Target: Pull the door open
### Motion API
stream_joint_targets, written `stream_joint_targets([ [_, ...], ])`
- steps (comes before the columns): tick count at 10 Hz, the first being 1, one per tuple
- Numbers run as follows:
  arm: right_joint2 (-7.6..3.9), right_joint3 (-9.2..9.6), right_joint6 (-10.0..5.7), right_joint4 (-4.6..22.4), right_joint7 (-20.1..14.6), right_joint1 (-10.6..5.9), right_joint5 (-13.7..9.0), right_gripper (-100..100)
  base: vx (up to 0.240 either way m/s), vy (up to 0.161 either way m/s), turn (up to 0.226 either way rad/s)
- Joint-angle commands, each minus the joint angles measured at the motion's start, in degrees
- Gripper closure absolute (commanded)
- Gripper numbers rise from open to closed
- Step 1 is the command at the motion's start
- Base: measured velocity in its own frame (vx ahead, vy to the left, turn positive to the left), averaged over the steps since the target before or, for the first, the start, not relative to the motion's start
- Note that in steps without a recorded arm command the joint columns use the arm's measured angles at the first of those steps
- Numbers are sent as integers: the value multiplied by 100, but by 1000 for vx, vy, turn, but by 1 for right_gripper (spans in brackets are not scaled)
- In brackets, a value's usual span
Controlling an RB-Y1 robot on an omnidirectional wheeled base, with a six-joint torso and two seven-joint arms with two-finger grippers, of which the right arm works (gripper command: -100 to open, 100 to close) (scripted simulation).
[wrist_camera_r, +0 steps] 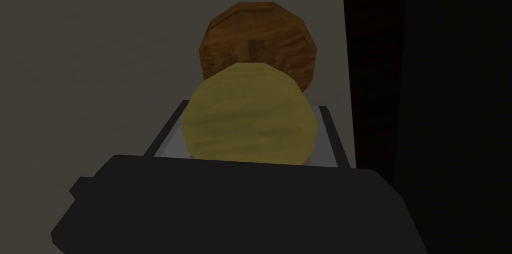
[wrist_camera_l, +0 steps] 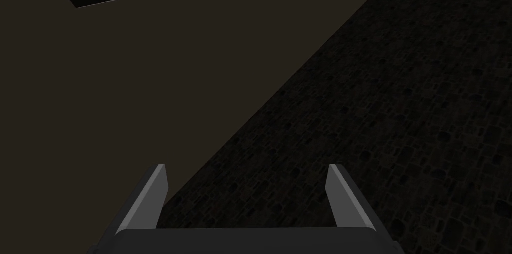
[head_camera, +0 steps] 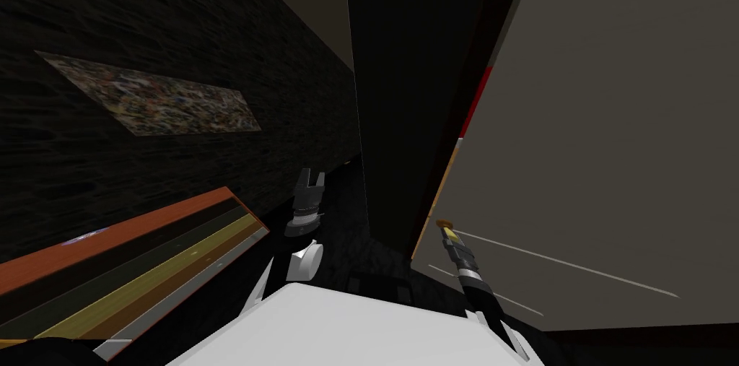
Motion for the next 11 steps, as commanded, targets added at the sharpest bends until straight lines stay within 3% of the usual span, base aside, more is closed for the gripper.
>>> stream_joint_targets([
  [1, 6, 24, -2, -2, -158, 5, -52, 100, -44, -13, 45],
  [11, -92, 218, 13, 1, -1595, 54, -794, 100, -51, -16, 77],
])
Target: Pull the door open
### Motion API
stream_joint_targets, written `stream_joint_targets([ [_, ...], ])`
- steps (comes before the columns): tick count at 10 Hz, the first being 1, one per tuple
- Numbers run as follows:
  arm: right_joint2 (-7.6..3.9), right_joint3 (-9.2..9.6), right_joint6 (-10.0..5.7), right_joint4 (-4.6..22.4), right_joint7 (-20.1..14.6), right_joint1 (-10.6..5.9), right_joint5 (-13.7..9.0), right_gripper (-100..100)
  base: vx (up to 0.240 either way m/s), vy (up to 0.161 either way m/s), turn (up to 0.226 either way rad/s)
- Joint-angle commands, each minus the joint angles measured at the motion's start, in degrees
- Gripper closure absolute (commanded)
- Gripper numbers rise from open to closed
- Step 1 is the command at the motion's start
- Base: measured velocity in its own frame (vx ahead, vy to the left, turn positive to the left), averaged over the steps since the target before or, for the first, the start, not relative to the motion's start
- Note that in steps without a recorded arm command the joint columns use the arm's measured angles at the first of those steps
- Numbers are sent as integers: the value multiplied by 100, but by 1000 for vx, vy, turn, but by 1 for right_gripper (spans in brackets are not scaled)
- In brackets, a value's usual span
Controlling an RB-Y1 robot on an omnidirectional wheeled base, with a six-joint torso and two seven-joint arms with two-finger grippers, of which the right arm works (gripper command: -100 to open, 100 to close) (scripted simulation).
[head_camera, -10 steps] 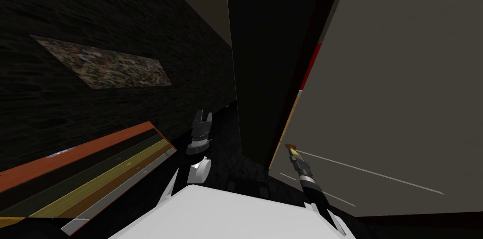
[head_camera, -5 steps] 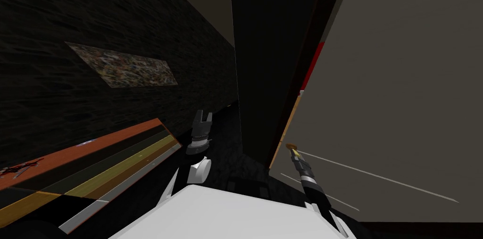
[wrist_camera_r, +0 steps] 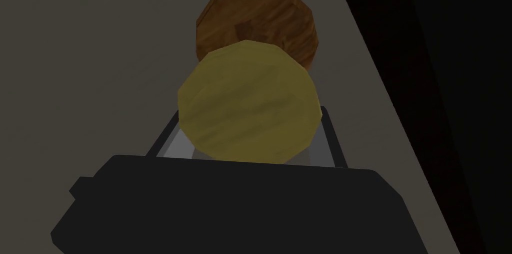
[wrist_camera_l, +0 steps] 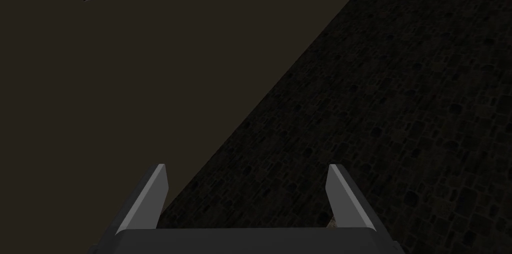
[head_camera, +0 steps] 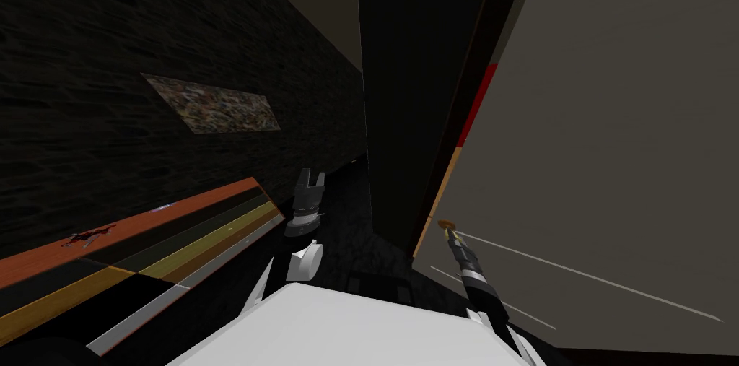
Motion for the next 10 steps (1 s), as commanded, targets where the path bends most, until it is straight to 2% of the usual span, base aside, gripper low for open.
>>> stream_joint_targets([
  [1, -3, 63, -6, 8, -286, 8, -177, 100, -73, -24, 133],
  [2, -3, 63, -6, 8, -372, 8, -177, 100, -61, -16, 47],
  [3, -19, 94, -3, 8, -572, 16, -297, 100, -53, -12, 60],
  [4, -19, 94, -3, 8, -596, 16, -297, 100, -42, -12, 45],
  [6, -52, 161, 2, 9, -971, 33, -552, 100, -62, -18, 98],
  [7, -52, 161, 2, 9, -1056, 33, -552, 100, -66, -20, 78],
  [8, -69, 196, 5, 10, -1260, 41, -685, 100, -61, -16, 87],
  [9, -69, 196, 5, 10, -1289, 41, -685, 100, -47, -10, 60],
  [10, -85, 230, 7, 10, -1518, 50, -817, 100, -53, -13, 103],
])
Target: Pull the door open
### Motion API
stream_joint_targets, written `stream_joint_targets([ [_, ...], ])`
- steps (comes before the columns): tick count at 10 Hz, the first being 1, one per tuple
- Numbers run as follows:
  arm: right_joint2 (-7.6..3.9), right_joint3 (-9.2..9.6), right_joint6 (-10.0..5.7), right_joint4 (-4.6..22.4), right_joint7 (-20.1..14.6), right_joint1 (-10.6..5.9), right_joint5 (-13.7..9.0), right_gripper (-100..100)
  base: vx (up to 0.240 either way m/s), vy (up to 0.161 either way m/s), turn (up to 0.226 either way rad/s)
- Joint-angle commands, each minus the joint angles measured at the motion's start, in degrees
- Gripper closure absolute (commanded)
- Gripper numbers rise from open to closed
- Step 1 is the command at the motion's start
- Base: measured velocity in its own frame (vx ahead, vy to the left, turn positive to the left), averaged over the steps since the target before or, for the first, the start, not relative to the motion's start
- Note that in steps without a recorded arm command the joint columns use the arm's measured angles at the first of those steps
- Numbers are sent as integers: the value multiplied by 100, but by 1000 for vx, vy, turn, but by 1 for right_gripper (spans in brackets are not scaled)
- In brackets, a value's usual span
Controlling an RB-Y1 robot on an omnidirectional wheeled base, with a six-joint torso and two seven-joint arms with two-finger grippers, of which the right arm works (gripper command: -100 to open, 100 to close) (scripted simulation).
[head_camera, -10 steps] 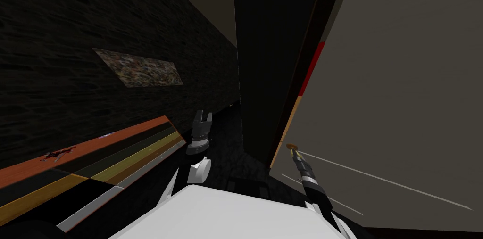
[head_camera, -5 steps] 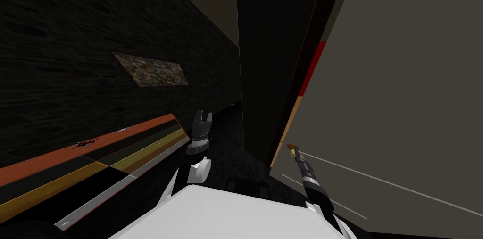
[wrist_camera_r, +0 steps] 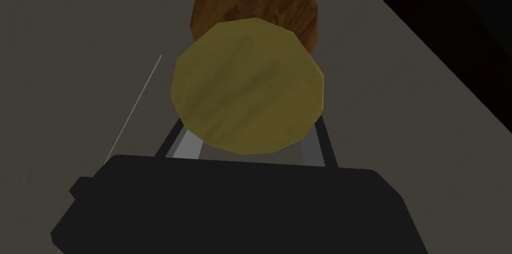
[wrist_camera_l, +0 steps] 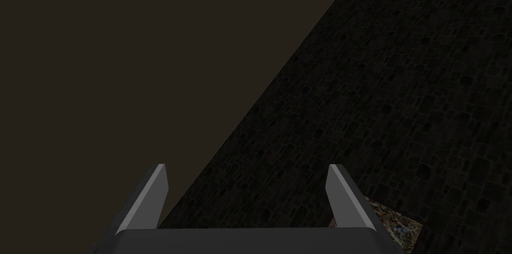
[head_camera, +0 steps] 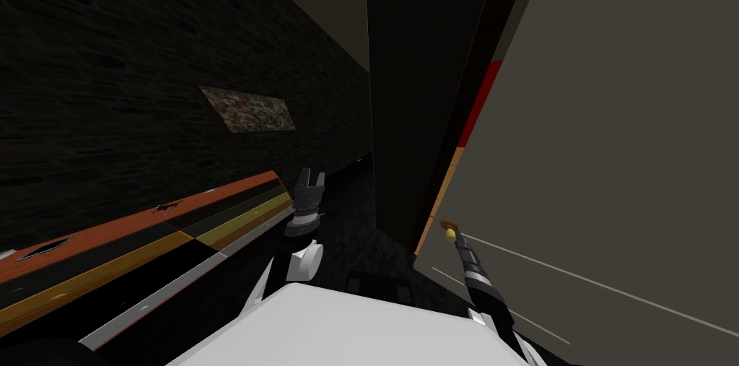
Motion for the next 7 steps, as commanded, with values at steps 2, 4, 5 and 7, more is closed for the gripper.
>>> stream_joint_targets([
  [2, 0, 79, -11, -5, -381, 2, -191, 100, -65, -19, 96],
  [4, -18, 115, -8, -4, -616, 11, -328, 100, -58, -10, 76],
  [5, -35, 151, -6, -4, -843, 20, -469, 100, -59, -9, 81],
  [7, -53, 188, -3, -3, -1088, 30, -610, 100, -75, -21, 117],
])
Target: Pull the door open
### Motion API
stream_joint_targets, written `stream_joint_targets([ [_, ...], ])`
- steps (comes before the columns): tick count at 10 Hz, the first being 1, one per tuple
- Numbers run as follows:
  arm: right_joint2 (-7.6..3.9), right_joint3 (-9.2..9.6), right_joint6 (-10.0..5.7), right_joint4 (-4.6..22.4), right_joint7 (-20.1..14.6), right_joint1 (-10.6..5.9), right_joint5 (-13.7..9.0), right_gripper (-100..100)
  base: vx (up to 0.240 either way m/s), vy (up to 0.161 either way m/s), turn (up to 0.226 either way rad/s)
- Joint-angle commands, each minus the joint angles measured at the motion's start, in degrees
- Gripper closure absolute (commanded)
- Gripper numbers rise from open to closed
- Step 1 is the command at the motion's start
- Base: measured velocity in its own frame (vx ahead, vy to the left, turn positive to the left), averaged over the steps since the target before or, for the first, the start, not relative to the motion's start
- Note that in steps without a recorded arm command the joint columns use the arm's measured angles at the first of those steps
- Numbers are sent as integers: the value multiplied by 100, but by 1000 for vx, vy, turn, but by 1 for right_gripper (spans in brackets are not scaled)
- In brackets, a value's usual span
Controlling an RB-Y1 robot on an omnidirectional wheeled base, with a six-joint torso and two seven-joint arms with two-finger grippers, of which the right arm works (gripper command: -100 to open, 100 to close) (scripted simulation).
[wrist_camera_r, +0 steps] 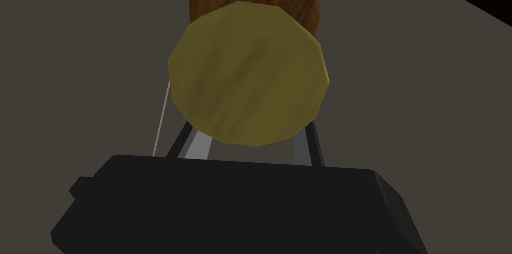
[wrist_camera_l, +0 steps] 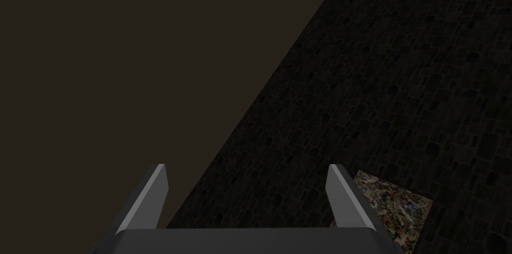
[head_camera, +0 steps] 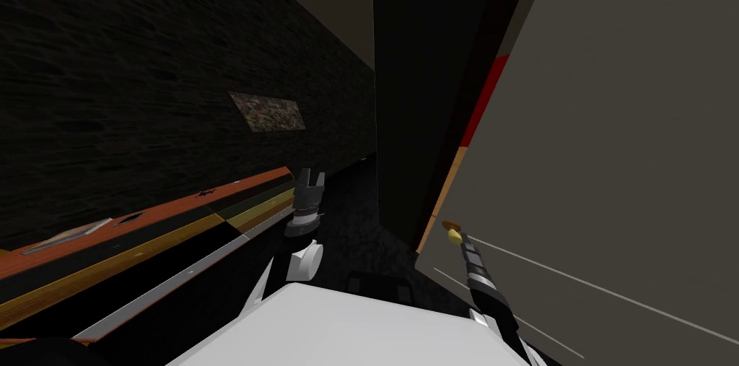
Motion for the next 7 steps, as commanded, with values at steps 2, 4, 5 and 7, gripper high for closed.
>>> stream_joint_targets([
  [2, 9, 80, -10, -38, -329, -6, -153, 100, -54, -3, 67],
  [4, -26, 155, -4, -37, -704, 13, -439, 100, -73, -10, 121],
  [5, -26, 155, -4, -37, -802, 13, -439, 100, -63, -21, 68],
  [7, -44, 193, -1, -36, -1039, 22, -584, 100, -50, -9, 72],
])
